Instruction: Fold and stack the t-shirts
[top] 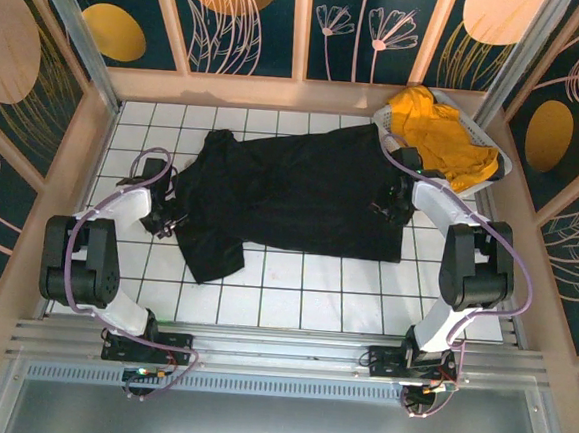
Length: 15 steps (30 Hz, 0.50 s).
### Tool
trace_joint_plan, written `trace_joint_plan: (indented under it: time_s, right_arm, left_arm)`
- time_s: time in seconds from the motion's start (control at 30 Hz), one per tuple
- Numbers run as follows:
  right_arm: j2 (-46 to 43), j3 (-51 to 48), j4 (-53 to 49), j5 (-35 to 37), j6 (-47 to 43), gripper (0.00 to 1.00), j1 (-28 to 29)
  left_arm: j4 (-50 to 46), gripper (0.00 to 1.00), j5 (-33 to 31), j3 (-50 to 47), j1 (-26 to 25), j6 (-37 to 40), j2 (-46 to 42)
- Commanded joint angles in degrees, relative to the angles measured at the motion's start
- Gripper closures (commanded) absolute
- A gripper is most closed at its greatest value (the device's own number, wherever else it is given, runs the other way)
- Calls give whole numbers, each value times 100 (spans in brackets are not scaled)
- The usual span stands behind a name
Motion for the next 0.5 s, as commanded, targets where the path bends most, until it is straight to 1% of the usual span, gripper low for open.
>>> trace_joint_plan:
  time_s: [0.0,0.27,0.47]
  right_arm:
    - [-326,-58,-64,-155,68,56,10]
    - [-729,-398,-97,-177,205,56,19]
    - [-990,-634,-96,-152,337,56,25]
  left_arm:
    - [250,62,78,-161,-10,124,148]
    - [766,67,-213,75,-10,307,424]
    - [978,72,-117,-113,-10,466,467]
